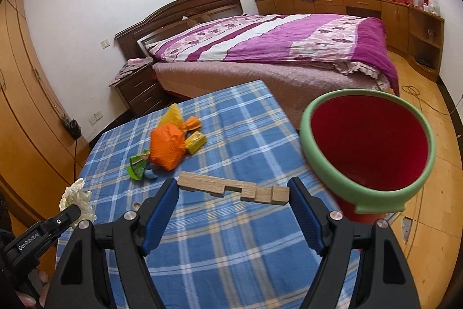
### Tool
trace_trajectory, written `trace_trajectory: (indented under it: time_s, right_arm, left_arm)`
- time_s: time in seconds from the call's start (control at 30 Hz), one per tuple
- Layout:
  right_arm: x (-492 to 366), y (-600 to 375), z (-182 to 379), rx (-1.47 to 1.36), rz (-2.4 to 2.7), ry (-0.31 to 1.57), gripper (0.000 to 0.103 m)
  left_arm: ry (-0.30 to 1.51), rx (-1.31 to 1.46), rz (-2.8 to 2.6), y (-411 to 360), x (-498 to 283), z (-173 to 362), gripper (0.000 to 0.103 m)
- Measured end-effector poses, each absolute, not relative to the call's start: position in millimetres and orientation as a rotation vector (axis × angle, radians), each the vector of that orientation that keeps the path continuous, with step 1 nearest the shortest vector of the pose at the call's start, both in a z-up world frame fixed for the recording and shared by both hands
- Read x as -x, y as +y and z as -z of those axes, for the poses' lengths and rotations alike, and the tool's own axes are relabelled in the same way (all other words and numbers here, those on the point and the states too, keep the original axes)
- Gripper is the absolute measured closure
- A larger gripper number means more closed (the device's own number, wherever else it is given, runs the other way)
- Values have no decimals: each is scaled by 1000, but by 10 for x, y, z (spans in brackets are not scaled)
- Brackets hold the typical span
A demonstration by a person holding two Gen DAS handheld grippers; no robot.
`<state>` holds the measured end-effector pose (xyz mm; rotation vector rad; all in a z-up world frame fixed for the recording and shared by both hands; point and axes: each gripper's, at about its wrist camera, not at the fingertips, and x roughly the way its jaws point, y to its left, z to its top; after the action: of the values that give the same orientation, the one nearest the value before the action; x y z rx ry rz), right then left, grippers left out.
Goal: Collect trash
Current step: 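Carry the white bag and wooden block over the red bucket with both tools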
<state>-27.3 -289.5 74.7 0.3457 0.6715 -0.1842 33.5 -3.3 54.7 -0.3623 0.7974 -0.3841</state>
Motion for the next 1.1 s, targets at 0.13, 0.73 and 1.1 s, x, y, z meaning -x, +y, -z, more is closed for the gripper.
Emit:
trace_trajectory:
  time_s: [0.13, 0.73, 1.1]
  right_arm:
    - [333, -3062, -784, -358, 209, 654, 24]
    - [454, -3898, -865, -402, 305, 621, 24]
    - [462, -4398, -770, -459, 352, 630, 24]
  left_arm:
    - [806, 347, 406, -166, -348, -559, 76]
    - [846, 263, 519, -927, -488, -625, 76]
    - [869, 158, 593, -1667, -659, -655, 76]
